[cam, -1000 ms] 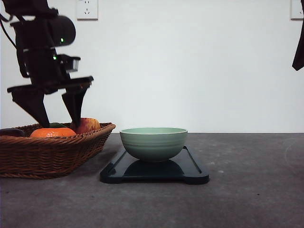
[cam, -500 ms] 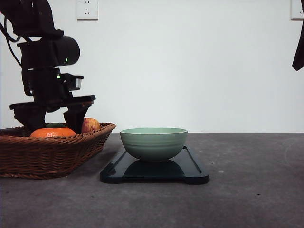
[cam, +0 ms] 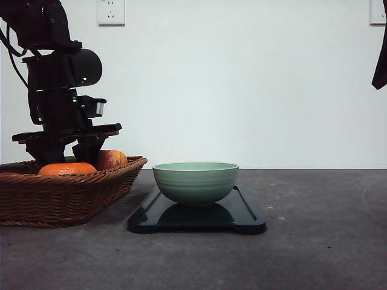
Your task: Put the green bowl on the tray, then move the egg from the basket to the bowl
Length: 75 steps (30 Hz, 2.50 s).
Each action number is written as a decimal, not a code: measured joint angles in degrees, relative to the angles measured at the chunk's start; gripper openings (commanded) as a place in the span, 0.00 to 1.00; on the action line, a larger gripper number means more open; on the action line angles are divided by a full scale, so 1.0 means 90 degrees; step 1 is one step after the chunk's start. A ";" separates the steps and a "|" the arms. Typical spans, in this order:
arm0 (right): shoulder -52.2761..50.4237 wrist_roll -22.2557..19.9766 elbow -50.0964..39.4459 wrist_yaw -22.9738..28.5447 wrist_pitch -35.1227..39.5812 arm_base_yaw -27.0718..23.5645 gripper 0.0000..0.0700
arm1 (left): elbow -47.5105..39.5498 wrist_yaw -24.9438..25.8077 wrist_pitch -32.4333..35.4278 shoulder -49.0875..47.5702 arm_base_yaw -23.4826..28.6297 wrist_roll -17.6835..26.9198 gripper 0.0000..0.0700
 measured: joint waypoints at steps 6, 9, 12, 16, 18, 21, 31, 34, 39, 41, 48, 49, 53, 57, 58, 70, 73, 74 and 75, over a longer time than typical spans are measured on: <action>0.0000 0.0000 0.0000 0.0000 0.0000 0.0000 0.36 | 0.0076 -0.0002 -0.0290 -0.0004 0.0000 -0.0014 0.20; 0.0000 0.0000 0.0000 0.0000 0.0000 0.0000 0.36 | 0.0076 -0.0002 -0.0299 -0.0058 0.0000 -0.0014 0.20; 0.0000 0.0000 0.0000 0.0000 0.0000 0.0000 0.36 | 0.0076 -0.0002 -0.0296 -0.0285 0.0000 -0.0028 0.20; 0.0001 0.0000 0.0000 0.0000 0.0000 0.0000 0.36 | 0.0076 -0.0005 -0.0293 -0.0865 0.0000 -0.0079 0.20; 0.0001 0.0000 0.0000 0.0000 0.0000 0.0000 0.36 | 0.0077 -0.0005 -0.0292 -0.1133 -0.0001 -0.0112 0.20; 0.0000 0.0000 0.0000 0.0000 0.0000 0.0000 0.36 | 0.0078 -0.0001 -0.0257 -0.1469 -0.0029 -0.0230 0.20; 0.0002 0.0000 0.0000 0.0002 0.0000 0.0000 0.36 | 0.0088 0.1378 0.0801 -0.2017 -0.0444 -0.0888 0.20; 0.0002 0.0000 0.0000 0.0002 0.0000 0.0000 0.36 | 0.0088 0.1533 0.1012 -0.2016 -0.0705 -0.1060 0.20; 0.0002 0.0000 0.0000 0.0004 0.0000 0.0000 0.36 | 0.0088 0.1536 0.1323 -0.1962 -0.1272 -0.1148 0.21; 0.0002 0.0000 0.0000 0.0002 0.0000 0.0000 0.36 | 0.0088 0.1475 0.1428 -0.1876 -0.1497 -0.1148 0.21; 0.0002 0.0000 0.0000 0.0000 -0.0009 0.0000 0.36 | 0.0088 0.0904 0.1778 -0.1237 -0.2062 -0.1094 0.22; 0.0002 0.0000 0.0000 0.0000 -0.0014 0.0000 0.36 | 0.0088 0.0831 0.1823 -0.1145 -0.2114 -0.1078 0.22; 0.0002 0.0000 0.0000 0.0000 -0.0049 0.0002 0.36 | 0.0088 0.0629 0.2063 -0.0828 -0.2263 -0.1041 0.22; 0.0002 0.0000 0.0000 0.0000 -0.0145 0.0002 0.36 | 0.0088 0.0450 0.2143 -0.0493 -0.2316 -0.1022 0.22; 0.0002 0.0000 0.0000 0.0000 -0.0164 0.0002 0.36 | 0.0088 0.0409 0.2145 -0.0412 -0.2316 -0.1021 0.22; 0.0002 0.0000 0.0000 0.0000 -0.0170 0.0002 0.36 | 0.0088 0.0208 0.2284 0.0155 -0.2314 -0.0959 0.22; 0.0002 0.0000 0.0000 0.0000 -0.0170 0.0002 0.36 | 0.0088 0.0209 0.2284 0.0297 -0.2314 -0.0936 0.22; 0.0002 0.0000 0.0000 0.0000 -0.0170 0.0002 0.36 | 0.0088 0.0209 0.2286 0.0328 -0.2314 -0.0922 0.22; 0.0002 0.0000 0.0000 0.0000 -0.0170 0.0002 0.36 | 0.0088 0.0207 0.2289 0.0365 -0.2314 -0.0909 0.22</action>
